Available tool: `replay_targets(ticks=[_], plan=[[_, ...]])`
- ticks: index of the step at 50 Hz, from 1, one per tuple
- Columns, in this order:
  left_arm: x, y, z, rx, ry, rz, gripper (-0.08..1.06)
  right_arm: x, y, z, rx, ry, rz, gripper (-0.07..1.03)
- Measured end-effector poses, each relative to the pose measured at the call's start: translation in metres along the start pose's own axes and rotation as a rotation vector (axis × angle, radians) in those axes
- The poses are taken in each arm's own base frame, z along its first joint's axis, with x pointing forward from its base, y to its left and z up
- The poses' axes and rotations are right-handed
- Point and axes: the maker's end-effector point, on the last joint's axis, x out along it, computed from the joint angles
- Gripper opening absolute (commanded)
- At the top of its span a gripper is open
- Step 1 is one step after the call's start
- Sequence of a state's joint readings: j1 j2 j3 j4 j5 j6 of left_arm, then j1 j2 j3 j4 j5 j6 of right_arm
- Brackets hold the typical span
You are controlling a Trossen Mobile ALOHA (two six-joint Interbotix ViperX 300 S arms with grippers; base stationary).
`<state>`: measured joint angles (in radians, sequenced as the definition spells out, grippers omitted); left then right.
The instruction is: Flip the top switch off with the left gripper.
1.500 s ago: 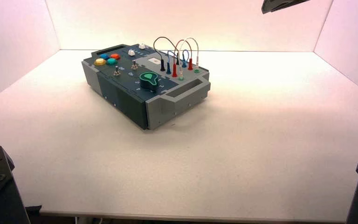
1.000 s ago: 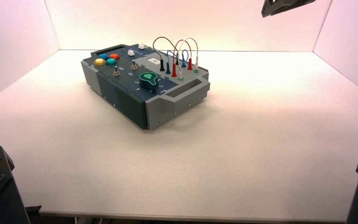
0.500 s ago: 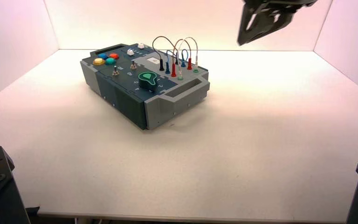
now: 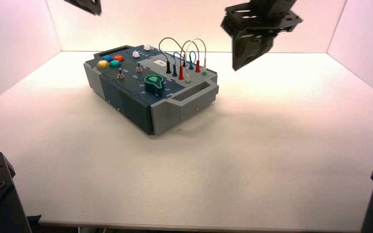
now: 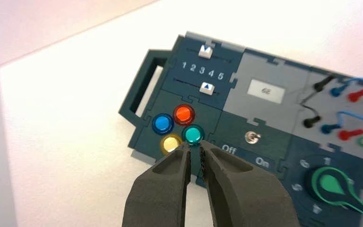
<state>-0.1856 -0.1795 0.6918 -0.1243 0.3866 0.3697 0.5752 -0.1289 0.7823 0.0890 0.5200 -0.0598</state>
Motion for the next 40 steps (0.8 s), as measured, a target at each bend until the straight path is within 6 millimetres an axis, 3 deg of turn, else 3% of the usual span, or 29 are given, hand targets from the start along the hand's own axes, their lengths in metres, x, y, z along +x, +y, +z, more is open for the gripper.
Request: replay_targets(ticks=[14, 23, 28, 40], plan=[[0.028, 0.006, 0.018, 0.022, 0.018, -0.004, 0.13, 0.019, 0.015, 0.017, -0.016, 0.015, 0.025, -0.02], [0.039, 0.006, 0.017, 0.021, 0.038, -0.011, 0.13, 0.032, 0.025, 0.027, -0.035, 0.024, 0.035, -0.02], [0.050, 0.004, 0.012, 0.022, 0.063, -0.020, 0.13, 0.049, 0.032, 0.036, -0.046, 0.045, 0.043, -0.02], [0.061, -0.008, 0.009, 0.042, 0.091, -0.044, 0.13, 0.064, 0.032, 0.037, -0.038, 0.073, 0.044, -0.02]])
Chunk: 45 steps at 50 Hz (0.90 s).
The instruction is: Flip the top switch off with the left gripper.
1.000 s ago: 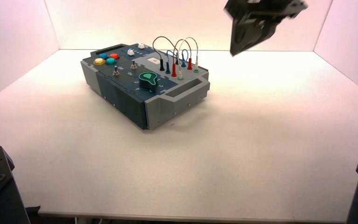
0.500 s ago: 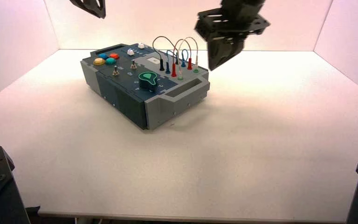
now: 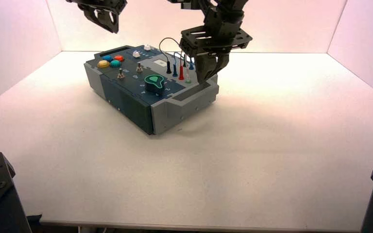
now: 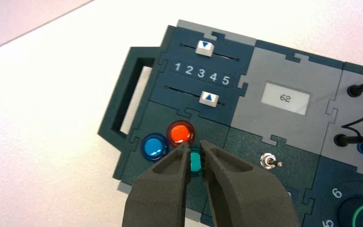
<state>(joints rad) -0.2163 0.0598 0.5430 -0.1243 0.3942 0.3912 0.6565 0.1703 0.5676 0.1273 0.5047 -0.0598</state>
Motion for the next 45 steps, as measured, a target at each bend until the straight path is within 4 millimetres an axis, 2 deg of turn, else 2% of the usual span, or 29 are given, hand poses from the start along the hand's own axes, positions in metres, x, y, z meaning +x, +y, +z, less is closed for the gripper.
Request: replay_targets(ticks=[8, 15, 25, 35, 45], plan=[[0.007, -0.018, 0.002, 0.034, 0.017, -0.030, 0.13, 0.006, 0.000, -0.004, 0.002, 0.021, 0.001, -0.02], [0.015, -0.035, -0.004, 0.083, 0.064, -0.065, 0.13, 0.007, 0.000, -0.005, 0.002, 0.026, 0.001, -0.02], [0.016, -0.055, -0.011, 0.134, 0.108, -0.105, 0.13, 0.011, 0.000, -0.007, 0.004, 0.037, 0.001, -0.02], [0.015, -0.058, -0.017, 0.144, 0.146, -0.121, 0.13, 0.019, 0.000, -0.006, 0.007, 0.050, 0.002, -0.02], [0.012, -0.070, -0.025, 0.183, 0.192, -0.151, 0.13, 0.022, 0.000, -0.006, 0.010, 0.058, 0.003, -0.02]])
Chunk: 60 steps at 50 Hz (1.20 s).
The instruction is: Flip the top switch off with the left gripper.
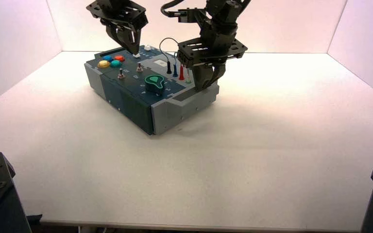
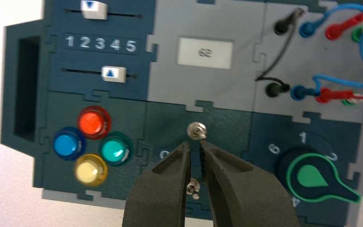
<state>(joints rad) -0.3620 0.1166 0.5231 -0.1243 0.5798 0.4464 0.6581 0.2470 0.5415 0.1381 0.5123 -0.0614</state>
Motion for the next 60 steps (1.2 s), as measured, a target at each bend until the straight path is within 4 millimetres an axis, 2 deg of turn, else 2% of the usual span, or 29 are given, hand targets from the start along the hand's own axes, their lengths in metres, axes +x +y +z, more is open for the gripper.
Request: replay_targets(ticks=[14, 21, 36, 60], plan=[[0.001, -0.020, 0.000, 0.051, 0.025, -0.029, 0.13, 0.001, 0.000, 0.000, 0.000, 0.006, 0.000, -0.02], [0.004, -0.019, -0.002, 0.050, 0.036, -0.030, 0.12, 0.001, 0.000, 0.000, 0.000, 0.006, 0.000, -0.02], [0.032, -0.021, -0.012, 0.049, 0.105, -0.054, 0.10, 0.001, 0.001, 0.000, 0.007, 0.004, 0.003, -0.02], [0.032, -0.018, -0.004, 0.047, 0.084, -0.045, 0.10, 0.002, 0.000, -0.001, 0.014, 0.009, 0.006, -0.02]])
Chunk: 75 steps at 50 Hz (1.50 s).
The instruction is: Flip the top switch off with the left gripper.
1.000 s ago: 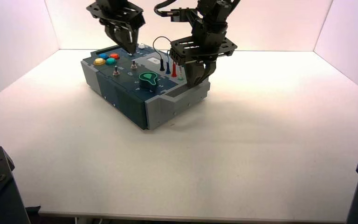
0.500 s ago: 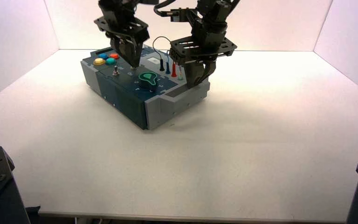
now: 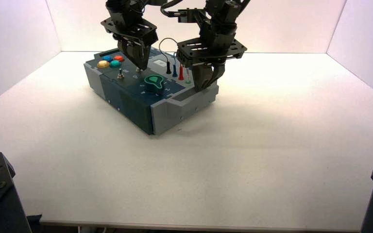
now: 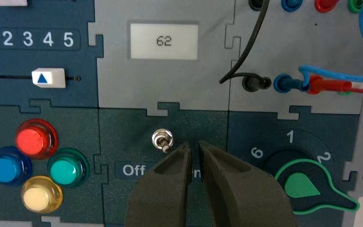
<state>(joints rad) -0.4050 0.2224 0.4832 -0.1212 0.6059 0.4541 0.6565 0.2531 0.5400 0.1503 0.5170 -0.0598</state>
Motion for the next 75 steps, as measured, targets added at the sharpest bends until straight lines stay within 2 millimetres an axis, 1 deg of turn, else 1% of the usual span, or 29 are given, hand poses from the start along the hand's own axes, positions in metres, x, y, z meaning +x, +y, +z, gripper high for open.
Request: replay_targets(ticks=[15, 42, 49, 53, 67, 75], plan=[[-0.002, 0.009, 0.002, -0.017, -0.014, 0.010, 0.10, 0.000, 0.000, 0.000, 0.001, 0.000, 0.002, -0.02], [-0.002, 0.013, 0.002, -0.030, -0.018, 0.014, 0.10, 0.001, 0.001, 0.000, 0.004, 0.000, 0.004, -0.02], [-0.003, 0.016, 0.002, -0.040, -0.025, 0.019, 0.10, 0.001, 0.001, 0.000, 0.005, 0.000, 0.004, -0.02], [-0.005, 0.023, 0.003, -0.058, -0.037, 0.027, 0.10, 0.001, 0.001, 0.000, 0.005, 0.001, 0.004, -0.02], [-0.005, 0.023, 0.004, -0.062, -0.037, 0.023, 0.10, 0.001, 0.001, 0.000, 0.005, -0.002, 0.003, -0.02], [-0.009, 0.021, 0.002, -0.063, -0.013, 0.008, 0.10, 0.001, 0.001, 0.000, 0.004, 0.000, 0.004, -0.02]])
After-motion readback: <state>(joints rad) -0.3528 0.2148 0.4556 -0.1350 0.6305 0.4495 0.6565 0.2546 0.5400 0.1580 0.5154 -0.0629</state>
